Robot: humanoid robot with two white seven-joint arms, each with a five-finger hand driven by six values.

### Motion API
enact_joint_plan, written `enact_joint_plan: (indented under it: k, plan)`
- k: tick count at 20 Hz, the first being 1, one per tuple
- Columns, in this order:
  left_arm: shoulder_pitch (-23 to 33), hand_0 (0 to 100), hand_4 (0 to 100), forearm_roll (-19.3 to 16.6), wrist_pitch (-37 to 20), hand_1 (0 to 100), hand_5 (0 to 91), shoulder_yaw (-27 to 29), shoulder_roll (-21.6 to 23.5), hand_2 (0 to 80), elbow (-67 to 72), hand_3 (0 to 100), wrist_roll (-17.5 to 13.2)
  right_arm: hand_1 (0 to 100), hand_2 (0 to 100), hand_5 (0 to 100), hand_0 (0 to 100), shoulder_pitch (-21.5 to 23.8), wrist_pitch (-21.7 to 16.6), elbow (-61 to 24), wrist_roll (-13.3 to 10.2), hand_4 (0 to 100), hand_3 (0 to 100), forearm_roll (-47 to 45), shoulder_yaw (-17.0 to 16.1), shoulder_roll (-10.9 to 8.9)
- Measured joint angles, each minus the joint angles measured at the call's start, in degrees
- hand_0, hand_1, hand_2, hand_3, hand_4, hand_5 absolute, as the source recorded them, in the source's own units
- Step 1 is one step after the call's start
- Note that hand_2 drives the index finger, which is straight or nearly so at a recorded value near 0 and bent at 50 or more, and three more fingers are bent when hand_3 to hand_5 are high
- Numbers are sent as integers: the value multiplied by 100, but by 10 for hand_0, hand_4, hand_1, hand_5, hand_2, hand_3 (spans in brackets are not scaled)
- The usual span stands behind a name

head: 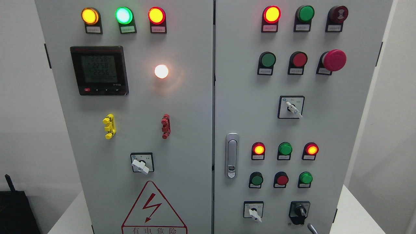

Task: Trip black knob to open circuit
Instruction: 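Reach the right hand up to the black rotary knob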

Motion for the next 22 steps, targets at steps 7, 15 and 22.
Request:
enact_joint_plan:
  k: [7, 15, 22]
  plan:
    - [0, 120, 0, 0, 0, 389, 0, 0, 0, 0, 0, 0, 0, 1000, 20, 900, 1000, -63, 4, 59, -2, 1000, 1000, -6, -16, 0]
    - [0, 120, 0, 0, 0, 389, 0, 0, 0, 0, 0, 0, 0, 1000, 25, 899, 1000, -67, 38, 79, -2, 1000, 1000, -7, -12, 0]
    - [0, 120, 0, 0, 0, 389, 0, 0, 0, 0, 0, 0, 0, 1000, 29, 898, 1000, -79, 48, 79, -3, 1000, 1000, -7, 27, 1]
